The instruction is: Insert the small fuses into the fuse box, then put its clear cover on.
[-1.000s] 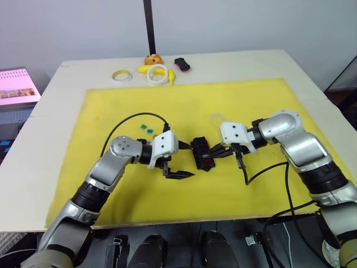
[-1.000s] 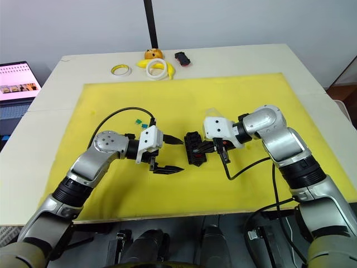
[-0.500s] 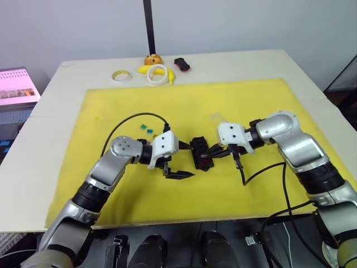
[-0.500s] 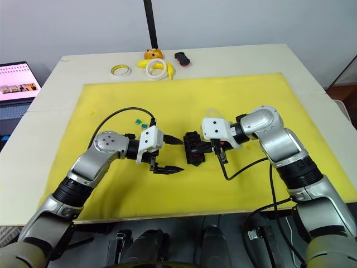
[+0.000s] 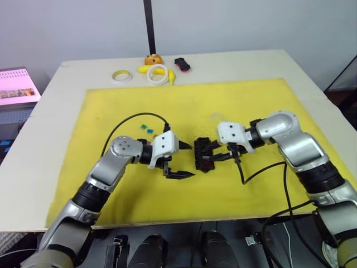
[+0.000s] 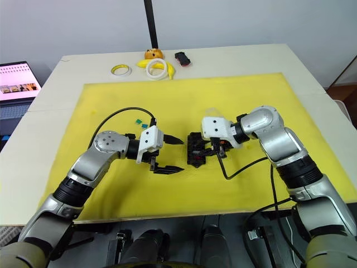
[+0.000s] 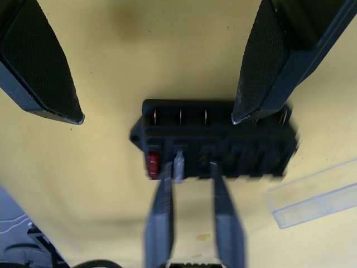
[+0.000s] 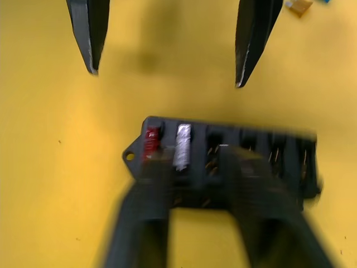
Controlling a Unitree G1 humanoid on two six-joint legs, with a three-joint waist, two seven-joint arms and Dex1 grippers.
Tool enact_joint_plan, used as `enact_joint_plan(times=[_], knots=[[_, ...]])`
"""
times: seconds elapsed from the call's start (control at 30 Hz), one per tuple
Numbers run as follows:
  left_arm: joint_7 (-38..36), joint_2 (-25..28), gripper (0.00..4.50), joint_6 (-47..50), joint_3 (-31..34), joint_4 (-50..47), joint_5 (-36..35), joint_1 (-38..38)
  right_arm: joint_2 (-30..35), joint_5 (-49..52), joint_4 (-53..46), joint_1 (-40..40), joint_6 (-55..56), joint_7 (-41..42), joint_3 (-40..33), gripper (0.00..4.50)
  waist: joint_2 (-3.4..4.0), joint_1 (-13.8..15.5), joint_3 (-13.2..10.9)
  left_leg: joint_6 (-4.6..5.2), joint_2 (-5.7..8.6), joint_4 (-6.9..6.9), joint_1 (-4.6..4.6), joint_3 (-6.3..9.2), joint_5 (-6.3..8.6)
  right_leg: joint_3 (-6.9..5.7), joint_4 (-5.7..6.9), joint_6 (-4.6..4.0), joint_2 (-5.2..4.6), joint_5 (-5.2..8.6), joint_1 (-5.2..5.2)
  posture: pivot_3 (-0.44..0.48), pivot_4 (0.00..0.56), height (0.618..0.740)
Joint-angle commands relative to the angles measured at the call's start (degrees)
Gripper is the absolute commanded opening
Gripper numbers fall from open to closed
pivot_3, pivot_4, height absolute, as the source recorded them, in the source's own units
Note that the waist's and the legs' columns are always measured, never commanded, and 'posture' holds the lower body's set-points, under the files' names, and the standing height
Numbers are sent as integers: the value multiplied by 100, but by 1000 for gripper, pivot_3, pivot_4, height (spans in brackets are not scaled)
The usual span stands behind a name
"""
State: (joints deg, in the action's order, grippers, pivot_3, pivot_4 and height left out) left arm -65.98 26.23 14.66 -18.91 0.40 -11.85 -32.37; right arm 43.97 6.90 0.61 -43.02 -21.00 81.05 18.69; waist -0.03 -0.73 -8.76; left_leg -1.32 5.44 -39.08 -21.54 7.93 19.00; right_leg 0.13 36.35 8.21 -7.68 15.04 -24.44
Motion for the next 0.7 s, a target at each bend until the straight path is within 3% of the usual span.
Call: enact_joint_plan(times=[0.03,0.2,0.33,0.43,0.57,0.7], knots=[[-15,17,4500,-52,116,-28,-30,-134,99,475,-313,-357,-320,150,-482,2846,0,1,0,0,0,0,0,0,0,0,0,0,0,0,0,0,150,740],[-51,-12,4500,-92,90,-24,-52,-138,207,594,-452,19,-284,37,-678,2846,0,24,0,0,2,-1,0,5,0,-2,-1,0,-2,0,3,0,150,740],[-85,-45,4500,-67,91,-58,-105,-124,16,850,-738,491,-511,-525,-1089,2846,0,10,0,0,3,-2,-1,4,0,-3,1,0,-3,0,2,0,150,740],[-104,-65,4500,-73,105,-45,-119,-125,-167,1263,-1181,1058,-812,-922,-1470,1968,0,9,0,0,0,0,-1,4,0,-3,4,0,-2,0,0,0,150,740],[-154,-80,4500,-119,109,20,-114,-147,-357,1466,-1574,1632,-922,-1392,-1674,28,0,13,0,0,2,-3,-1,4,0,-3,5,0,-3,0,0,0,150,740],[-194,-116,4500,-144,91,86,-94,-204,-500,1464,-1751,2010,-910,-1791,-1650,28,0,19,0,0,2,-4,0,5,0,-3,6,0,-2,0,2,0,150,740]])
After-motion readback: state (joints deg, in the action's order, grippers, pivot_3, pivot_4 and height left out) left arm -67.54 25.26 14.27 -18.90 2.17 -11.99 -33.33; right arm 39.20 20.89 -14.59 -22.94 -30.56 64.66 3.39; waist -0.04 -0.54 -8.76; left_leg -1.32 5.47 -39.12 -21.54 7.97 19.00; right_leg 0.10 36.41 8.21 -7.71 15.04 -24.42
